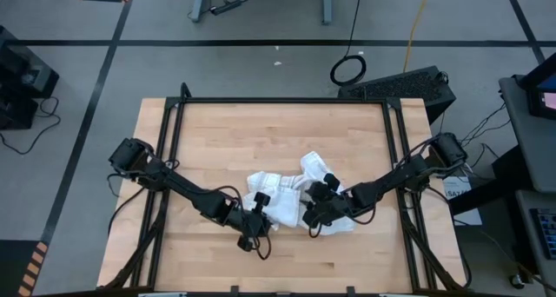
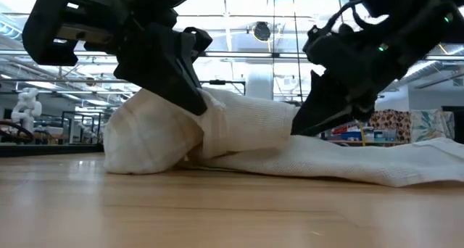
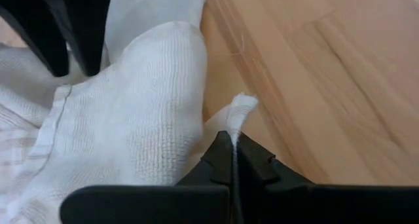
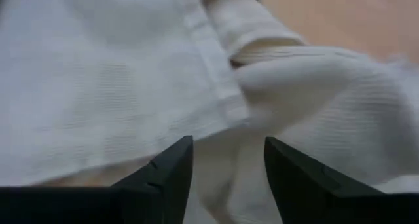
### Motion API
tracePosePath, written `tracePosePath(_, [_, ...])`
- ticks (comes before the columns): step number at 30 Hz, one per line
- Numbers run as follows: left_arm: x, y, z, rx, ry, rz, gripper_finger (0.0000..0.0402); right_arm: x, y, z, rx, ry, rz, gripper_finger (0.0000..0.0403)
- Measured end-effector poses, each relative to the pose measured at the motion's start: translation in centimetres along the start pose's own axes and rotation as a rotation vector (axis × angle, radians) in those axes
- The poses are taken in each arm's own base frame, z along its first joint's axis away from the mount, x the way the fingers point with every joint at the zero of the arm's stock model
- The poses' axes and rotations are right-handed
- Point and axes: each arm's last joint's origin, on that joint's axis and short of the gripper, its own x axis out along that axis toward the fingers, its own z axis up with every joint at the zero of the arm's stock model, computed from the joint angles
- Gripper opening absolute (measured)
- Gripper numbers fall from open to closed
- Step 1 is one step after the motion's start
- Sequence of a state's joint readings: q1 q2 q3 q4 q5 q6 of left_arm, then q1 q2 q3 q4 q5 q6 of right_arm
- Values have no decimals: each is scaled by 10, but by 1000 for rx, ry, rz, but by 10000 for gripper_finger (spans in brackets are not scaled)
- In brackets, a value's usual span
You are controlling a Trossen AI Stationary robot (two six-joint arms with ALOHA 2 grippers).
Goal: Roll towel
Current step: Roll the towel
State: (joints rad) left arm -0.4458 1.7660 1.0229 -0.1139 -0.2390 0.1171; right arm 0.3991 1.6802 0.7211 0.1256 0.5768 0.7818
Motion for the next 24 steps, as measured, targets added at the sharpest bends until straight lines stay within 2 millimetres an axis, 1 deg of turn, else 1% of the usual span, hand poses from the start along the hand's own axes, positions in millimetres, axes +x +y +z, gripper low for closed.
tracePosePath(3, [0, 0, 0, -7, 0, 0, 4, 2, -5, -4, 48, -52, 102, 197])
tracePosePath(6, [0, -1, 0, -5, -1, -2, 4, 1, -12, -8, 76, -125, 174, 201])
tracePosePath(8, [0, -1, 0, -5, 0, -2, 4, 1, -18, -10, 107, -159, 206, 198])
tracePosePath(13, [0, -1, 0, -5, 0, -3, 4, 4, -32, -14, 189, -132, 215, 182])
tracePosePath(18, [0, -1, 0, -4, -1, -3, 4, 4, -32, -11, 247, -122, 256, 167])
tracePosePath(24, [0, -1, 1, -6, -8, -3, 4, 5, -32, -10, 293, -118, 255, 164])
